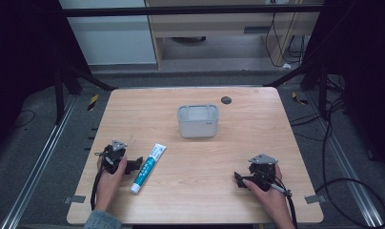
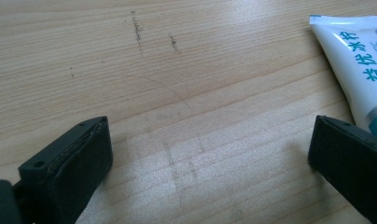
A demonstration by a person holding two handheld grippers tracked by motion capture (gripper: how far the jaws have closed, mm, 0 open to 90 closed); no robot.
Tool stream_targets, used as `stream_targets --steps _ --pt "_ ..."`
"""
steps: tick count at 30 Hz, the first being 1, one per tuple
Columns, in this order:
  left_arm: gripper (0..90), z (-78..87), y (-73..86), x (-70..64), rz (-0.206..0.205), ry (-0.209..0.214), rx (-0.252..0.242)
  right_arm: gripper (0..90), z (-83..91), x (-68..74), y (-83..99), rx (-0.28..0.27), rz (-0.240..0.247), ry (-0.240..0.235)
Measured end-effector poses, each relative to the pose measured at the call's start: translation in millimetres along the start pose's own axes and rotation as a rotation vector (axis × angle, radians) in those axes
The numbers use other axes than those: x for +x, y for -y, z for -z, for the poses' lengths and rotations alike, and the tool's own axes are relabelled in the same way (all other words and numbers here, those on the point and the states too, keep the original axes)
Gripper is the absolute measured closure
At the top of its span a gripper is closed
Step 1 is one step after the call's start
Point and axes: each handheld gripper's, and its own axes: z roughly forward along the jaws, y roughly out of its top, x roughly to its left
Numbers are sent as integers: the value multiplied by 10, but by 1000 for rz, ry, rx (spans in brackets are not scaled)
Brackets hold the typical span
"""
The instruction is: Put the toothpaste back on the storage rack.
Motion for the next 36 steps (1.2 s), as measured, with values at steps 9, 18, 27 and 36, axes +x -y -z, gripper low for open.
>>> stream_targets --steps 9,18,27,36 --pt "10 133 0 0 -47 -33 -26 8 0 1 0 0 -1 0" --pt "21 444 -44 -85 -64 -53 -46 8 0 2 0 0 2 -2" --pt "34 565 -91 -141 -90 -28 -54 8 2 4 0 1 2 -7" --pt "29 629 -129 -186 -105 -39 -52 8 2 4 -1 0 1 -8"
